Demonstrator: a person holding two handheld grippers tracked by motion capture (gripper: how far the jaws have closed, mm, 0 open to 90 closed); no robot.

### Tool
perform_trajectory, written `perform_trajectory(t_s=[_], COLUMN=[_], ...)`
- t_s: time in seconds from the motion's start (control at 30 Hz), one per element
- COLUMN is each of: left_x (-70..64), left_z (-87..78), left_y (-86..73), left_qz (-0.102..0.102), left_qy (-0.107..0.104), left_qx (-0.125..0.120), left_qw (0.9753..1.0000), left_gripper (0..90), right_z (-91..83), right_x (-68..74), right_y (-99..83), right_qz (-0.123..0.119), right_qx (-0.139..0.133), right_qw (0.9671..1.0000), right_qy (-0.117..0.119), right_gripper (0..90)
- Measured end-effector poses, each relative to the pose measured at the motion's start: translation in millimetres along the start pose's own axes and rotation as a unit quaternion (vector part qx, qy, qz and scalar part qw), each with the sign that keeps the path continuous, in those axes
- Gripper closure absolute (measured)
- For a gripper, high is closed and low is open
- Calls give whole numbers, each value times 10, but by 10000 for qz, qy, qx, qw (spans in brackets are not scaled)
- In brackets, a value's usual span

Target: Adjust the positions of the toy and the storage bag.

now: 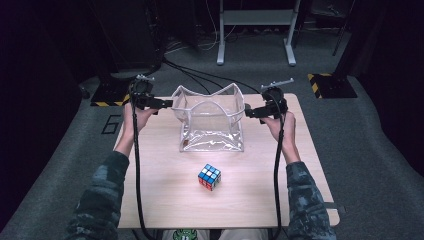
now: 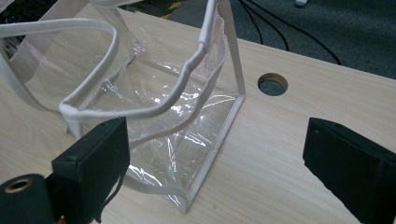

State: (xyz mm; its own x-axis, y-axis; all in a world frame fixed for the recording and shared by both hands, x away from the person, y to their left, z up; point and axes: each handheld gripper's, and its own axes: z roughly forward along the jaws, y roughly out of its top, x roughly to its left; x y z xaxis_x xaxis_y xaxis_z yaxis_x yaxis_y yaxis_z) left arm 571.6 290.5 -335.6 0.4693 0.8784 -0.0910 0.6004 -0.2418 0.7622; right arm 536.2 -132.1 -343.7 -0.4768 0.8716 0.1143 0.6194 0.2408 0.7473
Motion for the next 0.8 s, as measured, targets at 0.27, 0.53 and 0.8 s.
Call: perform_trajectory(t_s=[0.27,0.53,0.8], left_x=[-43,-186,-330], left_z=[-123,-212,-247], left_y=[-265,-515,-844], left_qz=[164,440,823], left_qy=[-107,-266,-129], left_qx=[-57,-25,127], left_qw=[9998,9987,9964], left_gripper=[67,52,47], right_z=[-115,-200,-264], right_x=[68,191,328], right_y=[-219,-492,-806], right_qz=[-232,-427,-610], right_qx=[-89,-152,-127], right_qw=[9997,9990,9980], right_qy=[39,47,55], right_gripper=[53,46,36])
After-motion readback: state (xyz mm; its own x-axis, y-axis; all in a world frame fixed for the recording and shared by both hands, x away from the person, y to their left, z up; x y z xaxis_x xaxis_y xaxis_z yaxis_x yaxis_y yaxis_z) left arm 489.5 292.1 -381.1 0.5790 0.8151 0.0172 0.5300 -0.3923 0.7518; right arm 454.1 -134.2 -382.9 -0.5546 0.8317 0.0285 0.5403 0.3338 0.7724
